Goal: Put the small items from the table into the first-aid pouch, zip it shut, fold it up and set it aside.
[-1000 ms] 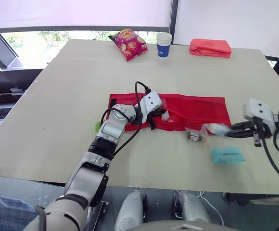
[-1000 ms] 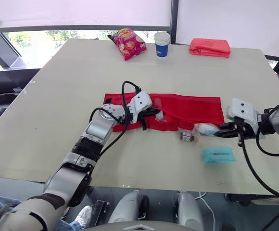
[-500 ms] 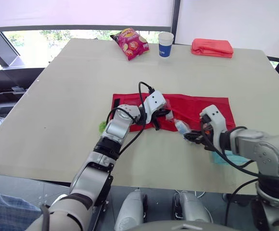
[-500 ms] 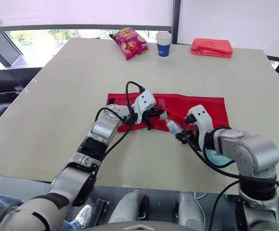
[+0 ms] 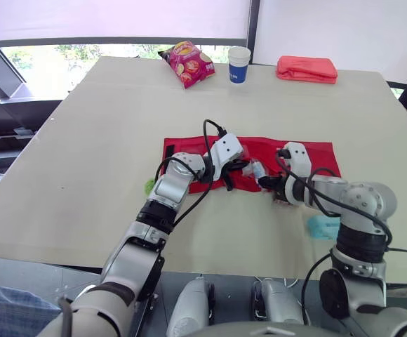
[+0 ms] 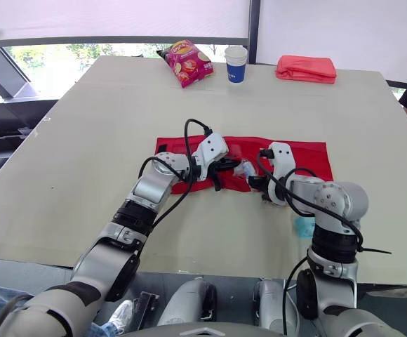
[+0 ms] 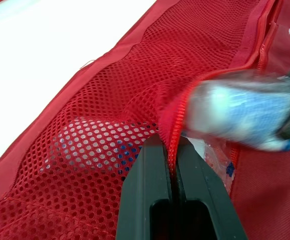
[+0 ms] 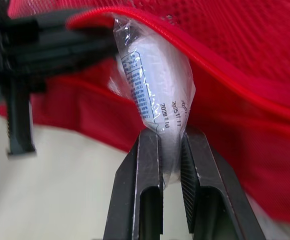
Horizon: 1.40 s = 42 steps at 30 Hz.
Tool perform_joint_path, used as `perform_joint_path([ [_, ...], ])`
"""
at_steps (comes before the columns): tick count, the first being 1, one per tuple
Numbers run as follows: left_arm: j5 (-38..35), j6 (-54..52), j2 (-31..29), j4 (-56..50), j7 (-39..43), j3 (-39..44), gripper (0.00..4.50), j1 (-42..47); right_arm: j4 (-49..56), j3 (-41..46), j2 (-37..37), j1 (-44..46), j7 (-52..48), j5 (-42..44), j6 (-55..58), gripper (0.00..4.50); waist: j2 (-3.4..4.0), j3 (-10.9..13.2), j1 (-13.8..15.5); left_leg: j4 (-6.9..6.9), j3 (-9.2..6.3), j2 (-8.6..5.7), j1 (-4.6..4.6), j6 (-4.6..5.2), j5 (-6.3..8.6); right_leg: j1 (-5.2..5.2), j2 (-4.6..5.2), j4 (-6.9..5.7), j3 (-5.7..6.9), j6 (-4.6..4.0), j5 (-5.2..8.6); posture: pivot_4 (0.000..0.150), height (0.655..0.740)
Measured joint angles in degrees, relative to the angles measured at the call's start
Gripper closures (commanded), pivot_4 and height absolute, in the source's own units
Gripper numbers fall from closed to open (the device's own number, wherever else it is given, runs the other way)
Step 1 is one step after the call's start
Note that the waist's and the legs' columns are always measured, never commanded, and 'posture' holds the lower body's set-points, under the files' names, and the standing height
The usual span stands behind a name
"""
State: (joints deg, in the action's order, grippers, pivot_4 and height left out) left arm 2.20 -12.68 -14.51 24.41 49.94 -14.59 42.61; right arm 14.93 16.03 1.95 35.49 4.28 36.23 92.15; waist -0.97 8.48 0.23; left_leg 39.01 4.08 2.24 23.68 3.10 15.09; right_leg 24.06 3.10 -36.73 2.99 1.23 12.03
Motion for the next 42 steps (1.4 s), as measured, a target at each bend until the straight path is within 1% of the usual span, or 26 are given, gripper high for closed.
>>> perform_joint_path([
  [4, 0.31, 0.76, -0.35, -0.19, -0.01, -0.18, 4.50, -0.16, -4.43, 4.17, -3.51, 2.96, 4.08, 1.02, 0.00, 4.48, 0.00, 0.00, -0.36, -0.01, 0.00, 0.00, 0.01, 0.00, 0.00, 0.00, 0.00, 0.00, 0.00, 0.00, 0.00, 0.150, 0.7400],
  [7, 0.51, 0.93, -0.42, -0.20, -0.02, -0.18, 4.50, -0.20, -5.47, 5.57, -4.72, 3.86, 5.67, 1.17, 0.00, 4.48, 0.01, 0.00, -0.78, -0.01, -0.01, 0.00, 0.00, 0.00, 0.00, 0.00, 0.01, -0.01, 0.00, 0.00, 0.00, 0.150, 0.7400],
  [13, 0.99, 2.02, -0.80, -0.33, -0.02, -0.64, 4.50, -0.49, -9.20, 11.69, -9.17, 7.60, 8.85, -0.31, 0.00, 4.48, 0.02, 0.00, -1.06, -0.04, -0.01, 0.02, 0.00, 0.00, 0.00, 0.02, 0.00, -0.02, 0.00, 0.00, 0.00, 0.150, 0.7400],
  [29, 0.97, 4.20, -0.55, -0.41, -0.14, -1.02, 4.50, -1.05, -15.18, 15.77, -9.52, 9.03, 16.95, 5.83, 0.03, 4.48, 0.03, 0.00, -1.05, -0.12, 0.01, 0.02, -0.02, 0.00, 0.00, 0.02, 0.02, 0.01, -0.03, 0.00, 0.00, 0.150, 0.7400],
  [31, 0.96, 4.52, -0.39, -0.83, -0.14, -1.10, 4.50, -1.58, -16.65, 18.55, -9.59, 10.59, 18.13, 5.56, 0.05, 4.48, 0.03, 0.00, -1.00, -0.12, 0.01, 0.02, -0.01, 0.00, 0.00, 0.03, 0.02, 0.02, -0.02, 0.01, 0.00, 0.150, 0.7400],
  [36, 1.08, 5.75, -0.79, -2.23, 0.02, -1.90, 4.50, -3.02, -18.18, 21.50, -9.60, 13.44, 18.21, 4.06, -1.15, 4.48, 0.05, 0.01, -1.08, -0.21, 0.04, 0.01, 0.01, 0.00, 0.00, 0.09, 0.02, 0.04, -0.06, 0.00, 0.00, 0.150, 0.7400],
  [41, 1.09, 5.86, -0.84, -2.52, 0.01, -1.98, 4.50, -3.18, -17.41, 19.40, -9.58, 13.34, 15.73, 3.36, -2.77, 4.48, 0.06, 0.01, -1.12, -0.30, 0.06, 0.01, 0.02, 0.00, 0.00, 0.15, 0.01, 0.05, -0.09, 0.00, 0.00, 0.150, 0.7400],
  [42, 1.09, 5.90, -0.84, -2.52, -0.02, -1.94, 4.50, -3.17, -16.18, 17.40, -9.48, 12.61, 14.67, 2.83, -3.37, 3.49, 0.05, 0.01, -1.12, -0.33, 0.07, 0.01, 0.02, 0.00, 0.00, 0.17, 0.00, 0.06, -0.11, 0.00, 0.00, 0.150, 0.7400],
])
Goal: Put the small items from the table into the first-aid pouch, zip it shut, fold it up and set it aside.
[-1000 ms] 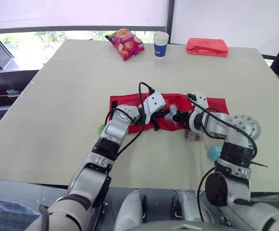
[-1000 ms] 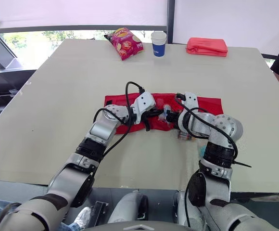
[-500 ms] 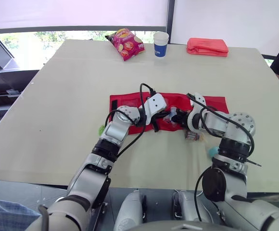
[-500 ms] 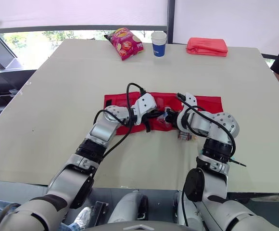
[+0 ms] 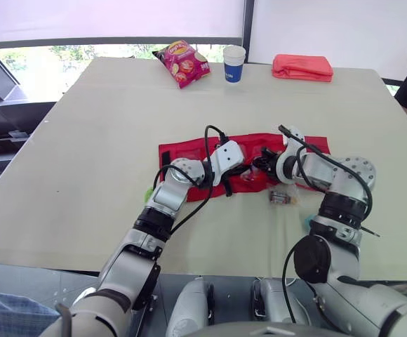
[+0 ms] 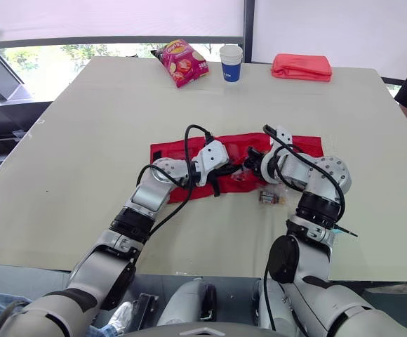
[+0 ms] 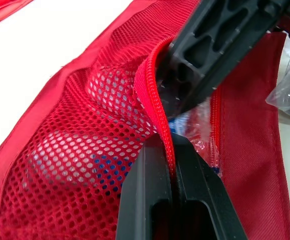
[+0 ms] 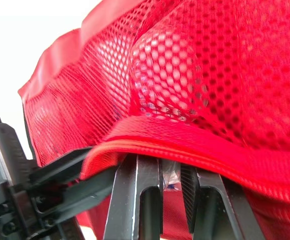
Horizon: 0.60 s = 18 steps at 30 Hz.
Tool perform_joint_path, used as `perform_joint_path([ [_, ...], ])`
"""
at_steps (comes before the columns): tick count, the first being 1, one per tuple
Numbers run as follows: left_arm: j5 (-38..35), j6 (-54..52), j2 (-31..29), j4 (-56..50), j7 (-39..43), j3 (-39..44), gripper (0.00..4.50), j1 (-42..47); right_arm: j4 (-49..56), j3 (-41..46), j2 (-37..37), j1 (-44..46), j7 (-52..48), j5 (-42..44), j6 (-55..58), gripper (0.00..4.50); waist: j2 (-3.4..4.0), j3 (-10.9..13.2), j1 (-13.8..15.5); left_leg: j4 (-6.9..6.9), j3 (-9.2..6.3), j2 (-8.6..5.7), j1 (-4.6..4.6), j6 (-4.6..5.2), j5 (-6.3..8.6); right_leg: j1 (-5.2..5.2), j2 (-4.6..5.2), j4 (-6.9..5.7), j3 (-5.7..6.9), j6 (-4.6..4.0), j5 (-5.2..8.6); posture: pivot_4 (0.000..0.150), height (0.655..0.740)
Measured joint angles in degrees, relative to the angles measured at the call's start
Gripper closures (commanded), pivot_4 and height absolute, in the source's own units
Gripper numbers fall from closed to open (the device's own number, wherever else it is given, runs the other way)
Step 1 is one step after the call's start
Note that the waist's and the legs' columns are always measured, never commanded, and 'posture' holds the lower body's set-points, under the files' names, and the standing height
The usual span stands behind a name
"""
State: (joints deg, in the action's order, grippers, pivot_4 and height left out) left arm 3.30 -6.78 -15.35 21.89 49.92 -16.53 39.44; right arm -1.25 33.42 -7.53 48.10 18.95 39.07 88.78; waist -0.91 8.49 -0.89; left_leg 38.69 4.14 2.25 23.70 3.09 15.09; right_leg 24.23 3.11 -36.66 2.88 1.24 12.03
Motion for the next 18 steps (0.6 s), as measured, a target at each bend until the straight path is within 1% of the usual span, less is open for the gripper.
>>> perform_joint_path([
  [1, 0.01, 0.03, -0.04, 0.01, 0.00, 0.03, 4.50, 0.00, 1.12, -1.54, 0.05, -1.01, -0.98, -0.29, -0.47, 3.19, 0.00, 0.00, 0.04, -0.03, 0.00, 0.00, 0.00, 0.00, 0.00, 0.00, 0.00, 0.03, 0.00, 0.00, 0.00, 0.150, 0.7400],
  [3, 0.06, 0.10, -0.06, 0.19, -0.08, 0.12, 4.50, 0.02, 3.24, -3.74, 0.17, -3.01, -2.68, -0.60, -0.85, 2.26, 0.00, 0.00, 0.04, -0.06, 0.01, -0.01, 0.00, 0.00, 0.00, 0.00, 0.01, 0.06, -0.01, 0.00, 0.00, 0.150, 0.7400],
  [4, 0.06, 0.22, -0.08, 0.34, -0.12, 0.18, 4.50, 0.07, 4.32, -4.67, 0.60, -3.93, -3.42, -0.84, -1.00, 1.72, 0.00, 0.00, 0.05, -0.06, 0.02, -0.01, 0.00, 0.00, 0.00, 0.00, 0.01, 0.06, -0.01, 0.00, 0.00, 0.150, 0.7400],
  [5, 0.06, 0.45, -0.14, 0.59, -0.15, 0.21, 4.50, 0.18, 5.28, -6.12, 1.35, -4.74, -4.32, -0.88, -1.07, 1.47, 0.00, 0.00, 0.05, -0.06, 0.02, -0.01, 0.00, 0.00, 0.00, 0.00, 0.02, 0.08, -0.01, 0.01, 0.00, 0.150, 0.7400],
  [6, 0.05, 0.83, -0.08, 1.35, -0.22, 0.26, 4.50, 0.54, 6.80, -8.29, 2.77, -5.93, -5.56, -1.10, -1.14, 0.80, 0.00, 0.00, 0.06, -0.06, 0.04, -0.01, -0.01, 0.00, 0.00, 0.00, 0.02, 0.08, -0.02, 0.01, 0.00, 0.150, 0.7400],
  [10, -0.09, 1.11, 0.33, 3.52, -1.05, 0.56, 4.50, 1.66, 12.04, -14.34, 7.56, -9.15, -10.61, -0.99, -0.41, 0.80, 0.00, 0.00, 0.07, -0.06, 0.03, -0.01, -0.02, 0.00, -0.01, 0.00, 0.01, 0.08, -0.04, 0.07, 0.04, 0.150, 0.7400],
  [14, -0.42, 1.11, 1.03, 6.23, -1.44, 1.15, 4.50, 3.43, 19.16, -22.85, 16.95, -13.83, -17.81, -0.39, -1.41, 0.80, 0.00, 0.00, 0.17, -0.06, 0.01, -0.02, 0.00, 0.00, -0.01, 0.00, 0.00, 0.15, -0.05, 0.11, 0.06, 0.150, 0.7400],
  [15, -0.69, 1.25, 1.06, 6.88, -1.42, 1.48, 4.50, 3.68, 21.83, -25.68, 20.66, -15.70, -20.67, -0.42, -3.00, 0.80, 0.00, 0.00, 0.10, -0.08, 0.03, -0.02, 0.01, 0.01, -0.01, 0.00, 0.00, 0.18, -0.07, 0.12, 0.07, 0.150, 0.7400],
  [16, -0.75, 1.37, 0.94, 7.01, -1.40, 1.61, 4.50, 3.68, 22.93, -26.65, 21.89, -16.36, -21.77, -0.38, -3.59, 0.80, -0.01, 0.01, 0.10, -0.10, 0.03, -0.02, 0.00, 0.01, -0.01, 0.00, 0.00, 0.20, -0.07, 0.15, 0.08, 0.150, 0.7400],
  [18, -0.85, 2.12, 0.98, 8.28, -1.20, 1.95, 4.50, 4.22, 26.41, -32.09, 27.66, -18.84, -26.22, -1.79, -9.07, 0.80, -0.01, 0.01, 0.09, -0.14, 0.03, -0.03, 0.00, 0.01, -0.01, 0.02, -0.03, 0.23, -0.07, 0.20, 0.11, 0.150, 0.7400],
])
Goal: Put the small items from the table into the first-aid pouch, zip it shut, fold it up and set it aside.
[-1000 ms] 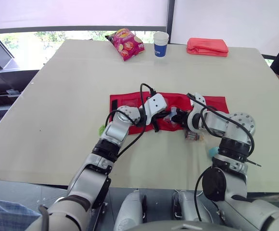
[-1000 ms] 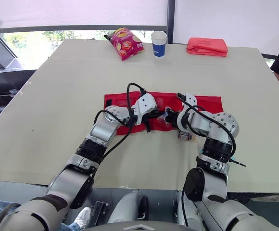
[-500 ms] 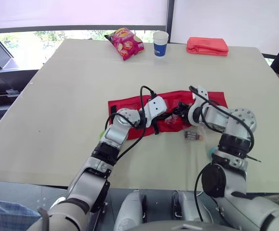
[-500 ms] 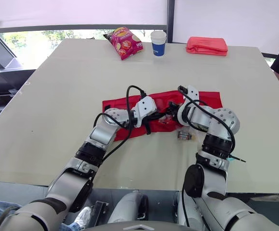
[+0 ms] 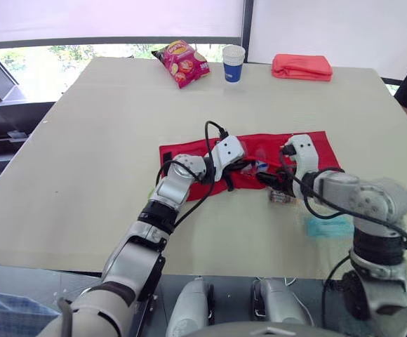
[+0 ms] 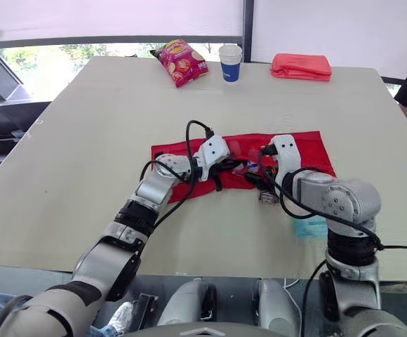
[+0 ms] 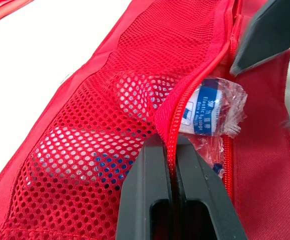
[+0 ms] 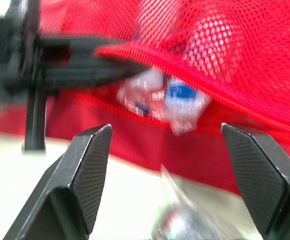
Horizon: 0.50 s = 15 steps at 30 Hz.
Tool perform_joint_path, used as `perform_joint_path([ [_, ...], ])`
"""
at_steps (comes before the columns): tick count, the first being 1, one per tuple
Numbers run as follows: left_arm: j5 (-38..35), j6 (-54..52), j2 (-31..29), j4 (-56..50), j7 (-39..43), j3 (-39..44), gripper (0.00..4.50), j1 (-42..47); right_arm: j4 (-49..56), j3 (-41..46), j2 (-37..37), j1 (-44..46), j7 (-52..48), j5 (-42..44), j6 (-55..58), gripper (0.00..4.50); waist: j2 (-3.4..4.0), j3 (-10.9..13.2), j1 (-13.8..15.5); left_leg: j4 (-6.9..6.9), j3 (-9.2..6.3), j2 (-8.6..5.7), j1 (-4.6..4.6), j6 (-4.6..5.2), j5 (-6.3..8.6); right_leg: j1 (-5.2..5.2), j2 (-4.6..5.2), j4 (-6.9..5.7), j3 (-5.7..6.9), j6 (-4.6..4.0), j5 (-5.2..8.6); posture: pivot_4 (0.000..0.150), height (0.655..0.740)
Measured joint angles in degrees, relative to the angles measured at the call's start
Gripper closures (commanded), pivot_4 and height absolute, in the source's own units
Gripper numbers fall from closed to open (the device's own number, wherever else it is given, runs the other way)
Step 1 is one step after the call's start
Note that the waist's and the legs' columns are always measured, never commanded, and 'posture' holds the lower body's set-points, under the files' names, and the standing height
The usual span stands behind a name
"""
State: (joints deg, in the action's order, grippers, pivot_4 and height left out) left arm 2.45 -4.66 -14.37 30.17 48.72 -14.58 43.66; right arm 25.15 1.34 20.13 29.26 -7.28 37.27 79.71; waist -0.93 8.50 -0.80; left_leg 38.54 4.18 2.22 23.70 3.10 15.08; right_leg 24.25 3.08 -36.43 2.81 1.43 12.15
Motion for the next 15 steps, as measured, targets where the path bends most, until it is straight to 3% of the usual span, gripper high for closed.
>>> perform_joint_path([
  [3, -0.67, 1.24, 0.00, 2.09, 1.16, 0.60, 4.50, 0.84, 3.32, -9.84, 10.18, -4.43, -6.82, -7.76, -14.45, 1.64, -0.02, 0.01, 0.03, -0.03, -0.01, 0.01, 0.00, 0.00, 0.00, 0.00, -0.05, 0.07, 0.03, 0.08, 0.05, 0.150, 0.7400],
  [4, -1.12, 1.38, -0.03, 2.70, 1.71, 0.91, 4.50, 1.08, 3.29, -12.13, 12.12, -5.89, -8.16, -10.61, -19.18, 2.11, -0.03, 0.02, 0.04, -0.03, -0.01, 0.01, 0.00, 0.00, 0.00, -0.01, -0.06, 0.11, 0.03, 0.09, 0.06, 0.150, 0.7400],
  [5, -1.72, 1.51, -0.12, 3.39, 2.44, 1.38, 4.50, 1.17, 2.82, -14.43, 13.28, -7.23, -9.45, -13.99, -24.02, 2.70, -0.04, 0.02, -0.06, -0.03, 0.03, 0.02, 0.00, 0.00, 0.00, 0.00, -0.06, 0.11, 0.00, 0.10, 0.06, 0.150, 0.7400],
  [9, -2.81, 1.99, 0.05, 4.80, 4.44, 1.81, 4.50, 1.57, 1.45, -17.96, 13.48, -7.72, -11.61, -19.30, -32.24, 4.34, -0.07, 0.03, 0.06, -0.02, 0.03, 0.04, -0.01, -0.01, -0.01, -0.01, -0.09, 0.11, 0.00, 0.11, 0.05, 0.150, 0.7400],
  [15, -3.98, 3.89, 0.08, 7.57, 8.54, 2.48, 4.50, 2.77, -3.42, -19.05, 9.62, -8.86, -11.08, -25.49, -38.60, 4.45, -0.08, 0.03, 0.32, -0.02, 0.06, 0.01, 0.04, -0.01, -0.01, 0.00, -0.06, 0.16, 0.00, 0.10, 0.04, 0.150, 0.7400],
])
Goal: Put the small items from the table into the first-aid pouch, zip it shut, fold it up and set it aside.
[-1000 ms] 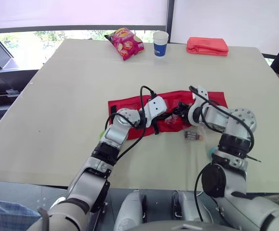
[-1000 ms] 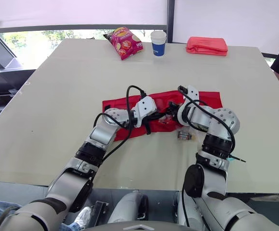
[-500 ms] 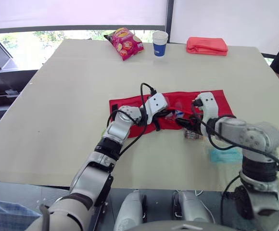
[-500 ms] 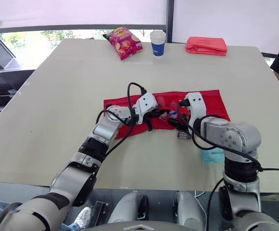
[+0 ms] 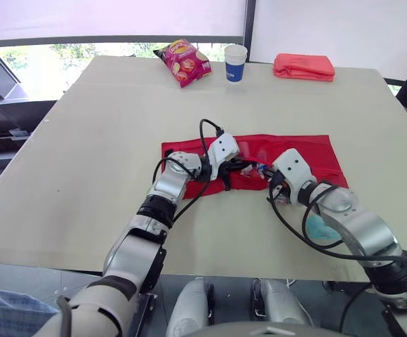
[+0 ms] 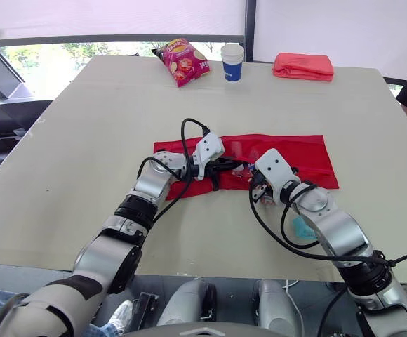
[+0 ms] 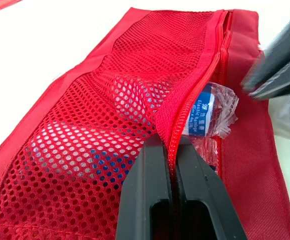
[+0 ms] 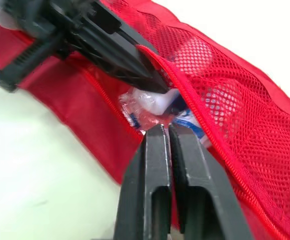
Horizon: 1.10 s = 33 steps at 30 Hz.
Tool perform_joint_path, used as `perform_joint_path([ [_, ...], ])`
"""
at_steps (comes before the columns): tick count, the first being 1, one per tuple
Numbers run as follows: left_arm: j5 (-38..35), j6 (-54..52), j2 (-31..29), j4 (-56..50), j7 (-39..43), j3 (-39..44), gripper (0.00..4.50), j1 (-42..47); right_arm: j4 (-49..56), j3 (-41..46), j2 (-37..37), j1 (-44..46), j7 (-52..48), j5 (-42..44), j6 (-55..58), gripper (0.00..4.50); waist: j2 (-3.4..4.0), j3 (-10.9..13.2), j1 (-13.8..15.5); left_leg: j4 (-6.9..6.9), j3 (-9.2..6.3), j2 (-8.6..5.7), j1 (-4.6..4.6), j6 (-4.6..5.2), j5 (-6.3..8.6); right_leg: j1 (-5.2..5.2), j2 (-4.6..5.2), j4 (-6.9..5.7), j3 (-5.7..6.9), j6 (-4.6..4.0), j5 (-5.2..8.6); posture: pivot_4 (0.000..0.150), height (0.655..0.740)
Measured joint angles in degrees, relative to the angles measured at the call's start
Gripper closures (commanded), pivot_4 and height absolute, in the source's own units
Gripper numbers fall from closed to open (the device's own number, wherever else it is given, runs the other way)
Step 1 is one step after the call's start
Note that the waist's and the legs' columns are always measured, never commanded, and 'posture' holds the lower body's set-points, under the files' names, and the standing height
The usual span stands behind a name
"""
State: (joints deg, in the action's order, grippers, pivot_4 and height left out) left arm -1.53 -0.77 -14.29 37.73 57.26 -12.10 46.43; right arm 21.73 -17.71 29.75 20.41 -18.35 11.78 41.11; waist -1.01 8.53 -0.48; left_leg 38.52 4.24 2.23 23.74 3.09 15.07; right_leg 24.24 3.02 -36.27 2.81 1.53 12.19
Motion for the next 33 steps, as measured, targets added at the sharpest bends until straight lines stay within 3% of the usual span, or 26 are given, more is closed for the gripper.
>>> perform_joint_path([
  [9, 0.23, 2.70, -0.01, 3.13, 1.04, 0.16, 4.50, 1.04, -4.47, -3.27, 2.03, 1.50, -0.50, -10.88, -3.48, 4.45, 0.00, 0.00, -0.05, 0.00, -0.02, 0.01, -0.02, 0.00, 0.00, 0.00, -0.02, -0.02, 0.02, -0.01, 0.00, 0.150, 0.7400],
  [21, 1.33, 4.50, -0.02, 3.65, 1.22, 0.14, 4.50, 1.19, -17.67, -6.24, -5.21, 6.66, -0.09, -20.61, -10.89, 4.45, 0.00, 0.00, -0.14, 0.06, 0.01, 0.00, -0.04, -0.02, -0.01, -0.01, -0.02, -0.10, -0.01, -0.03, -0.02, 0.150, 0.7400],
  [33, 2.14, 5.48, -0.04, 3.29, 1.07, 0.19, 4.50, 0.55, -24.54, -6.14, -12.39, 10.40, -0.07, -25.32, -15.29, 4.45, 0.00, 0.00, -0.26, 0.09, 0.02, 0.01, -0.09, -0.06, -0.04, 0.00, -0.02, -0.26, -0.04, -0.19, -0.11, 0.150, 0.7400],
])
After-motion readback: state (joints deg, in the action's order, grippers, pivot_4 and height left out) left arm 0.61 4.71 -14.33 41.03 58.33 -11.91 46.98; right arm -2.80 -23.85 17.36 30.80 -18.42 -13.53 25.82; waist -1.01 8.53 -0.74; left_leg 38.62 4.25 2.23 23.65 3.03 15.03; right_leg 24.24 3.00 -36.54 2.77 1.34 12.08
